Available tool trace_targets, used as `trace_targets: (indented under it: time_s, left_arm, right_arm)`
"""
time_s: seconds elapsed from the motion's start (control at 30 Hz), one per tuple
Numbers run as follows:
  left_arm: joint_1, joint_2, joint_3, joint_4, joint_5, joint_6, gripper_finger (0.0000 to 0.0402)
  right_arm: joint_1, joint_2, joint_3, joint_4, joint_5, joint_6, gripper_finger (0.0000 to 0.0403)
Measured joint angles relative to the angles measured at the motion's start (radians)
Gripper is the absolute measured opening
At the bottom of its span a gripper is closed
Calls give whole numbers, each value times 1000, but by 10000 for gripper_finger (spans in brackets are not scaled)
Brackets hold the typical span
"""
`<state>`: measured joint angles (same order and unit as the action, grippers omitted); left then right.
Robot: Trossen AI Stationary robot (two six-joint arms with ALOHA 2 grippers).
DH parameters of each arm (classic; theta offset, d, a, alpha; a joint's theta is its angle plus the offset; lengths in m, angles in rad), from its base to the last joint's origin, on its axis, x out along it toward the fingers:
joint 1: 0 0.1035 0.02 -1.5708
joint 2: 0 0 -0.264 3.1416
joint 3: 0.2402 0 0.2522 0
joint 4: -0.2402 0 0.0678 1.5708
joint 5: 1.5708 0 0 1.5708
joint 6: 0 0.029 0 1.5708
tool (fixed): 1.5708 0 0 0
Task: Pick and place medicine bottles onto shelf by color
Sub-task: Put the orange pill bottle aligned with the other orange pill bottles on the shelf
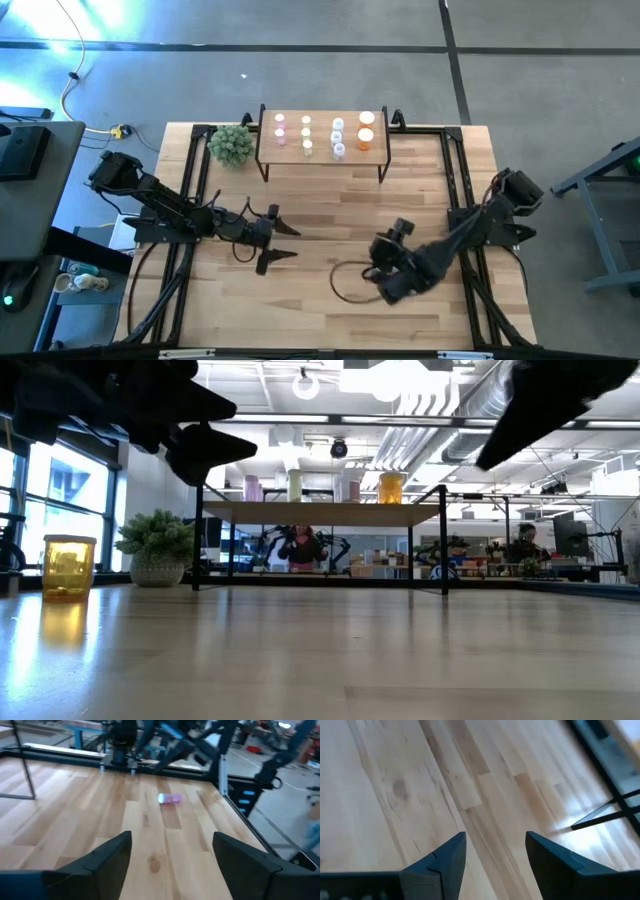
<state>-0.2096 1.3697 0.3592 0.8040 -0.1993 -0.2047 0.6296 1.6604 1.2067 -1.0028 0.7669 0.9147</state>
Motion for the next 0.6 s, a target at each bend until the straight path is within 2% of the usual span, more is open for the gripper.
trace_targets:
  time_s: [0.17,0.47,0.6]
  left_arm:
    - [0,0,0,0,-76,0,293]
    - [-1,-22,38,-13,-104,141,296]
    - [-2,-73,102,-200,-103,145,296]
  right_arm:
    - [107,-1,-4,-83,125,172,197]
    - [209,-1,0,-306,267,408,197]
    - [214,-2,22,-376,343,454,197]
